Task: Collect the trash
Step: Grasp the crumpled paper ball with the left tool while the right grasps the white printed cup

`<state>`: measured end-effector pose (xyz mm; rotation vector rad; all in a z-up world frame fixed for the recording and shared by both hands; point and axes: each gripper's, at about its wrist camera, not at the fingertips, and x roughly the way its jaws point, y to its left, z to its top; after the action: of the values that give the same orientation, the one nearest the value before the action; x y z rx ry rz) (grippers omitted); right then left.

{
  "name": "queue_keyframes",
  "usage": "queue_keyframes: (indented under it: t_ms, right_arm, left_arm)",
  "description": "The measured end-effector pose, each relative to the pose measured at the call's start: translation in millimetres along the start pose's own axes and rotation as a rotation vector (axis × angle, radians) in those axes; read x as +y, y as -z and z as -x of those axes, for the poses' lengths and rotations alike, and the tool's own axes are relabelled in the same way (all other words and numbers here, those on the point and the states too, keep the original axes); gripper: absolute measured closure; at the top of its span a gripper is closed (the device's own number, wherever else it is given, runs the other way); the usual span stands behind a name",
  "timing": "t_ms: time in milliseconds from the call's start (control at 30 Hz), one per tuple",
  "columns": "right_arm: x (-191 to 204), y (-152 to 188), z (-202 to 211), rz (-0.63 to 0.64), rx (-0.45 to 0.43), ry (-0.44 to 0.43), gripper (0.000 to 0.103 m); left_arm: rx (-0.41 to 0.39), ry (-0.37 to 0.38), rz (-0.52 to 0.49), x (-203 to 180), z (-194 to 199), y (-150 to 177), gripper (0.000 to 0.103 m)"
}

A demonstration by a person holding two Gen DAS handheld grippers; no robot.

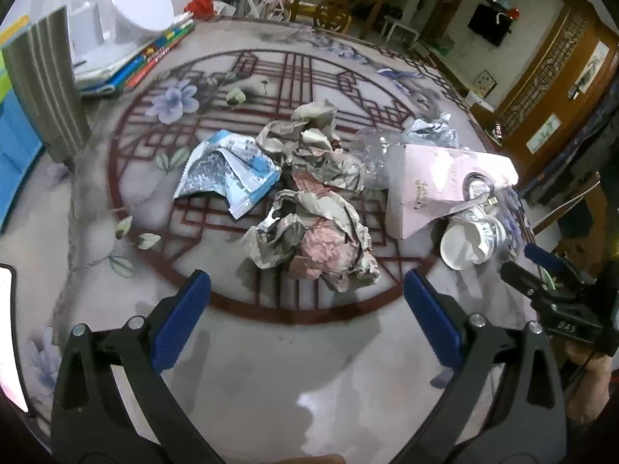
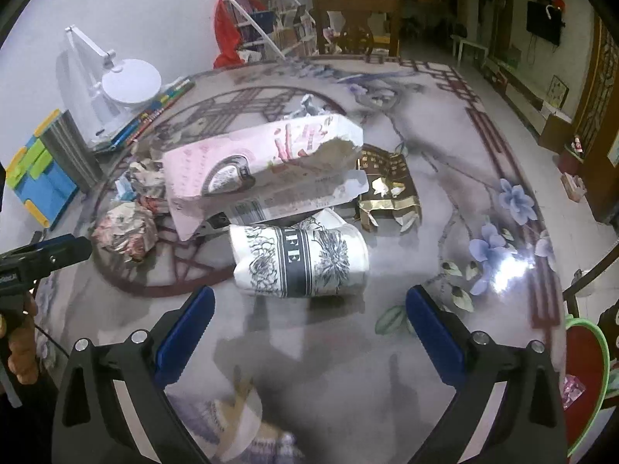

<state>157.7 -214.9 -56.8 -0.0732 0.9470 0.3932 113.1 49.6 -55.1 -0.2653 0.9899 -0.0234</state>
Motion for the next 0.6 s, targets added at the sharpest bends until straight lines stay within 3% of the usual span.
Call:
queue_keyframes:
  t_ms: [433, 533, 600]
  right_arm:
    - [2, -8, -40, -0.002, 0.03, 0.013, 0.007]
    - [4, -9, -41, 0.015, 0.028, 0.011, 0.011]
    - [7, -9, -40, 0.029, 0.025, 0.01, 0.02]
  left_arm:
    - [-0.007, -0.018, 0.011, -3, -28, -2, 0.006]
    - [0.007, -0.002, 0.018, -2, -33, -3, 0.024]
    - [0.016, 0.016, 0.017, -3, -35, -3, 0.038]
